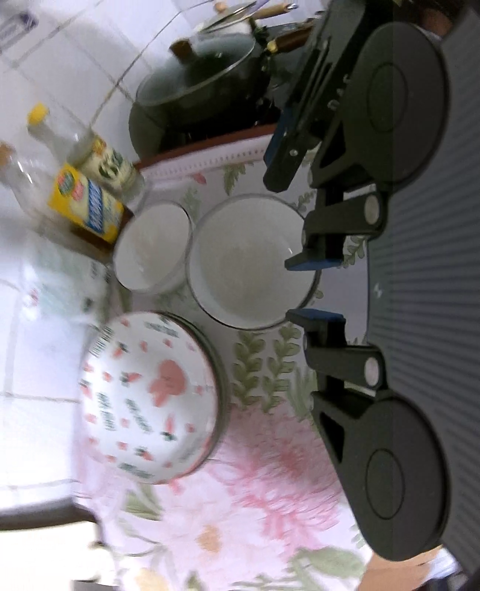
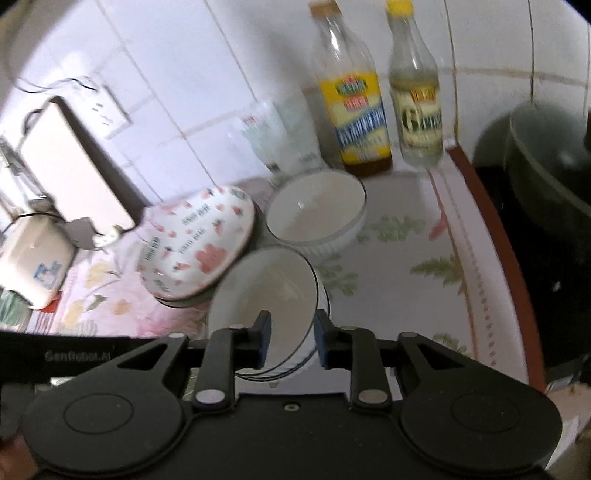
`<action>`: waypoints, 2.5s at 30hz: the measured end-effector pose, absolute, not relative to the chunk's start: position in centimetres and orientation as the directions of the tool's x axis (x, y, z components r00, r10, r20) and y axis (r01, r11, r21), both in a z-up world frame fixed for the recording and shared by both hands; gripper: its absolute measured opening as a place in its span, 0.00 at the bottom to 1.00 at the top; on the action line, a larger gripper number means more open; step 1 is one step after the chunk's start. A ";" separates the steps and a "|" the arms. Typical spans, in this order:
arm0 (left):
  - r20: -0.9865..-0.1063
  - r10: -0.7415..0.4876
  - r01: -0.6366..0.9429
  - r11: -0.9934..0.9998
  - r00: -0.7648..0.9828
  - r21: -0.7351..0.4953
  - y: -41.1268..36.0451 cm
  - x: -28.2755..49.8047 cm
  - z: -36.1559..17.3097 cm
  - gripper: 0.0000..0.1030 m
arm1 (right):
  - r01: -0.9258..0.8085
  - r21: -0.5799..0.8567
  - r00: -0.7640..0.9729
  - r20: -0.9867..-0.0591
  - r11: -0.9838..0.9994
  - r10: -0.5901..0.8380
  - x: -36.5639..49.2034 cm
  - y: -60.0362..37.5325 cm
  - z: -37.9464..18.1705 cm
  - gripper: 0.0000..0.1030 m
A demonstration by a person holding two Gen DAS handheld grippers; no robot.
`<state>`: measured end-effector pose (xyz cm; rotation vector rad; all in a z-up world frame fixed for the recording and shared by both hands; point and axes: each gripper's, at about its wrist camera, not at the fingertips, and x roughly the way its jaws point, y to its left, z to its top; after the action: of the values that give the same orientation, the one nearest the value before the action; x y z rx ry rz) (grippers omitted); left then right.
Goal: Organize plates and bowls
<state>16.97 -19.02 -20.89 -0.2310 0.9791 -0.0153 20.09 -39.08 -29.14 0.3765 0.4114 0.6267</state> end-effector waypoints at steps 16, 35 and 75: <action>-0.722 -0.139 0.156 0.987 0.677 -0.044 -23.6 16.1 -12.3 0.38 | -0.602 0.311 0.742 -0.122 0.735 0.659 16.8 -44.7 -24.1 0.45; -0.771 -0.127 0.152 0.988 0.624 -0.040 -22.5 30.1 -19.3 0.57 | -0.588 0.421 0.739 -0.069 0.691 0.670 30.4 -42.7 -27.4 0.85; -0.833 -0.001 0.160 0.981 0.554 0.106 -23.9 40.6 -26.9 0.13 | -0.405 0.772 0.639 -0.144 0.490 0.756 40.1 -38.4 -33.0 0.23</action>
<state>40.57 -23.95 -26.92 0.1773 0.9809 -0.0957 40.13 -38.41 -33.04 0.7728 0.5114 0.7435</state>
